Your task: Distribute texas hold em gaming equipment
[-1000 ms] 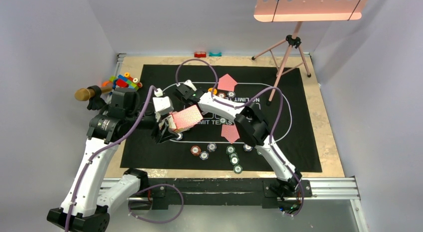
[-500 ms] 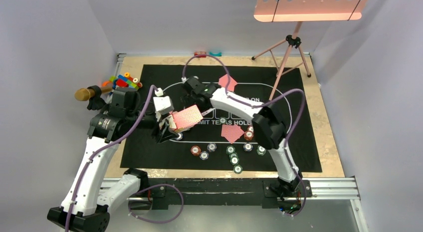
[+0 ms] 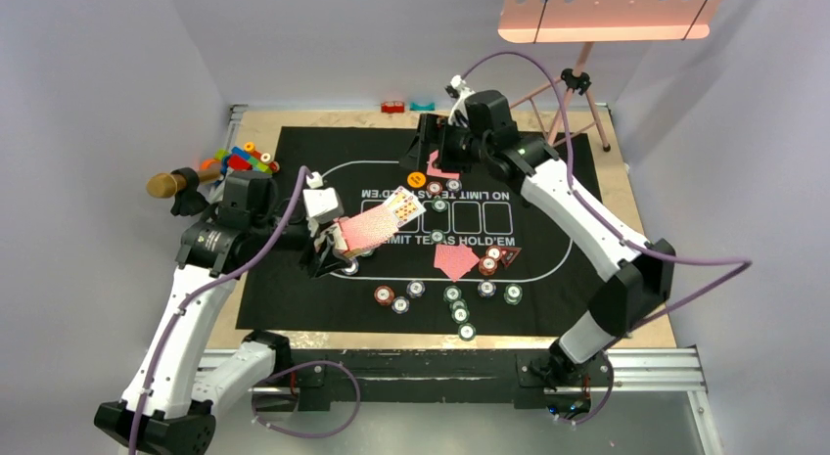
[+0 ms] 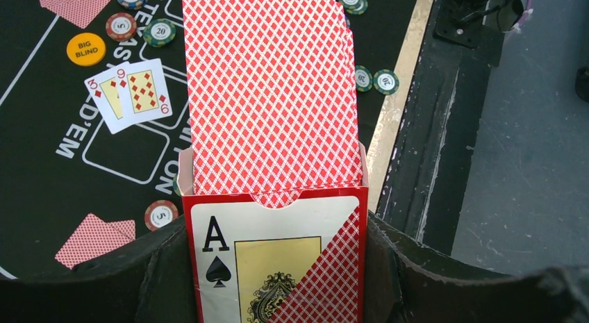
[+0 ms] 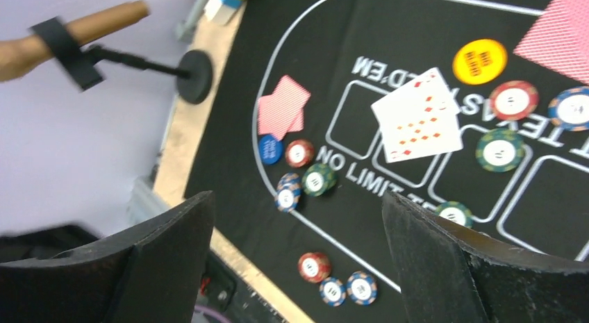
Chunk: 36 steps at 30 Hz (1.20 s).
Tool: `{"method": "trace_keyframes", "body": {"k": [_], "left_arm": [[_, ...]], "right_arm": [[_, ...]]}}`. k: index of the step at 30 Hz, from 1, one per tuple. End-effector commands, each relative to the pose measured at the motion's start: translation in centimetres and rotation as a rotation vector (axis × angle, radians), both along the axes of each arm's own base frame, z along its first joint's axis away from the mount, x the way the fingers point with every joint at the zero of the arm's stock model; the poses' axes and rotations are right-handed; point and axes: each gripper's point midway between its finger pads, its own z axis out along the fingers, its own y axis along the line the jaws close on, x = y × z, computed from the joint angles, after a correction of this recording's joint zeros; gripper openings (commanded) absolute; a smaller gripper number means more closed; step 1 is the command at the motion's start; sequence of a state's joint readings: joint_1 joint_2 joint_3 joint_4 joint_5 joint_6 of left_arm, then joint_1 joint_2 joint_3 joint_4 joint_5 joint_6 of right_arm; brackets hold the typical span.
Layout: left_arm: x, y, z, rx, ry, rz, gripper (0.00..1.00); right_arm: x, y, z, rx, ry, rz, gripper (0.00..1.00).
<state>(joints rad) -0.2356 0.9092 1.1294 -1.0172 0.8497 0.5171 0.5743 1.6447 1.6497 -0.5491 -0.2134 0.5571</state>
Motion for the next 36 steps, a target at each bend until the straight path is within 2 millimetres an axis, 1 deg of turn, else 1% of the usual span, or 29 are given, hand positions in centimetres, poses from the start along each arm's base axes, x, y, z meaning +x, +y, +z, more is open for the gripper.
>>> {"method": "trace_keyframes", "body": {"k": [1, 3, 7, 9, 13, 16, 20, 23, 26, 28, 33, 34, 35, 36], "left_arm": [[2.1, -0.2, -0.4, 0.000, -0.060, 0.000, 0.00], [2.6, -0.2, -0.9, 0.013, -0.053, 0.001, 0.00], [3.7, -0.3, -1.0, 0.009, -0.064, 0.016, 0.00], [4.0, -0.4, -0.8, 0.004, -0.066, 0.019, 0.00], [4.4, -0.5, -0.8, 0.001, -0.070, 0.025, 0.00], [4.5, -0.5, -0.8, 0.000, -0.071, 0.027, 0.00], [4.6, -0.4, -1.1, 0.009, -0.072, 0.032, 0.00], [4.6, -0.3, -1.1, 0.012, -0.072, 0.036, 0.00], [4.5, -0.3, -1.0, 0.009, -0.074, 0.039, 0.00], [4.5, -0.3, -0.7, 0.006, -0.077, 0.039, 0.00], [4.3, -0.3, -0.5, 0.002, -0.078, 0.040, 0.00], [4.3, -0.3, -0.5, 0.002, -0.078, 0.040, 0.00], [4.4, -0.4, -0.5, 0.002, -0.078, 0.041, 0.00], [4.4, -0.4, -0.4, 0.001, -0.078, 0.041, 0.00]], "right_arm": [[-3.5, 2.1, 2.8, 0.198, -0.008, 0.128, 0.94], [-4.7, 2.7, 3.2, 0.250, 0.014, 0.185, 0.94], [-6.3, 3.1, 3.1, 0.281, 0.048, 0.246, 0.95], [-7.1, 3.5, 2.7, 0.313, 0.077, 0.280, 0.96], [-8.1, 4.3, 2.1, 0.347, 0.117, 0.328, 0.97], [-9.4, 5.6, 1.8, 0.401, 0.161, 0.388, 0.97], [-10.7, 7.4, 1.6, 0.406, 0.168, 0.441, 0.98], [-11.4, 8.4, 1.5, 0.418, 0.174, 0.467, 0.98], [-12.0, 9.3, 0.8, 0.409, 0.199, 0.482, 0.98], [-12.0, 9.4, 0.3, 0.401, 0.217, 0.476, 0.98], [-12.2, 8.9, -0.5, 0.370, 0.227, 0.465, 0.98], [-12.4, 8.8, -0.7, 0.367, 0.235, 0.466, 0.96], [-12.4, 8.7, -0.8, 0.365, 0.239, 0.464, 0.92], [-12.5, 8.7, -0.9, 0.361, 0.242, 0.463, 0.86]]}}
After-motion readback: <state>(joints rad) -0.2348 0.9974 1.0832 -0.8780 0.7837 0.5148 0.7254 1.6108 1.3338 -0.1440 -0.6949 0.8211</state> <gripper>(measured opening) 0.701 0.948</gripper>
